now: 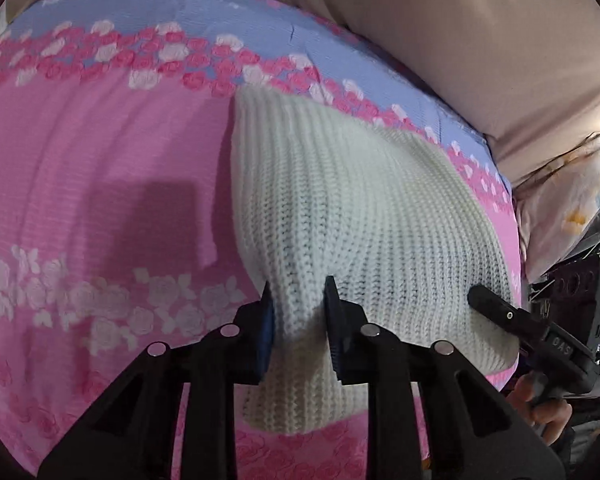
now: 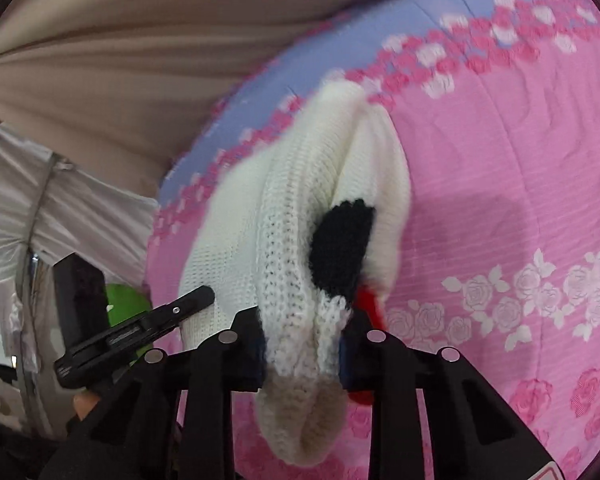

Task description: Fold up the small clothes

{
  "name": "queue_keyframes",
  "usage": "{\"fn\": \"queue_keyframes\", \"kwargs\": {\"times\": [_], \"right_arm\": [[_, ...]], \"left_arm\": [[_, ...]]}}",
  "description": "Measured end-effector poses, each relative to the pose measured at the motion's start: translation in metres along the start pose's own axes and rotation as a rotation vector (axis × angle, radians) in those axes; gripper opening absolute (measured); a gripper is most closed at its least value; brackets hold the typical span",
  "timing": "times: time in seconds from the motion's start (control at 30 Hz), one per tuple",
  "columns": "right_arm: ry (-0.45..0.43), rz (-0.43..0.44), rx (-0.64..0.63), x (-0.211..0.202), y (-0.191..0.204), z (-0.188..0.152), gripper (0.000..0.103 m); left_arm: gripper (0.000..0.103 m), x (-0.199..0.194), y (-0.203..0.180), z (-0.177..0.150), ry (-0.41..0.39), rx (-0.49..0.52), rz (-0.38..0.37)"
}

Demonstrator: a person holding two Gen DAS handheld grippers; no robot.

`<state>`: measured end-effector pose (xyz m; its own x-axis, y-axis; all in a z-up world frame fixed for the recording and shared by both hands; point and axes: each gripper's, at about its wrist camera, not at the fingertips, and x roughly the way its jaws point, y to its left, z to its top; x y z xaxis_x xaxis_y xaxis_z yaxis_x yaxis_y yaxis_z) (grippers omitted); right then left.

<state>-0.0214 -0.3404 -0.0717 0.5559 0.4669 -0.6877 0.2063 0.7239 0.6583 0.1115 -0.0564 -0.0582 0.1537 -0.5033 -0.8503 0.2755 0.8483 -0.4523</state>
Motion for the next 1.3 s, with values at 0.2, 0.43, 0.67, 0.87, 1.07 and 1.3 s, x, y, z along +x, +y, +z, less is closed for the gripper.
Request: {"fn": "queue_keyframes", "kwargs": {"times": [0.2,0.43,0.67,0.87,1.07,1.3], "right_arm": [[0.083,-0.135,0.084,0.033,-0.044,-0.023,0.037],[-0.047,-0.154,-0.063,-0.007,0.006,0.004,0.043],[-0.075,-0.133,-0.167,0.009,0.038,0.017,0.015],[0.025,-0.261,-0.086,0.043,-0.014,0.022,0.017],[-0.054,-0.174,-0.161,-0.027,0.036,-0.001,0.022],[0.110,-0.409,-0.252,0.032,-0.002,-0.063,0.002]], "left_arm": [[0.029,0.023,0.011,-0.026,0.013,0.003,0.093],[0.037,0.032,0.015,-0.030,0.023,0.016,0.156],[0.044,0.027,0.016,-0.025,0.012,0.027,0.187],[0.051,0.027,0.008,-0.025,-0.002,0.071,0.244],[0.048,-0.019,-0.019,-0.048,-0.081,0.199,0.287],[0.051,0.027,0.001,-0.057,0.008,0.169,0.369]]}}
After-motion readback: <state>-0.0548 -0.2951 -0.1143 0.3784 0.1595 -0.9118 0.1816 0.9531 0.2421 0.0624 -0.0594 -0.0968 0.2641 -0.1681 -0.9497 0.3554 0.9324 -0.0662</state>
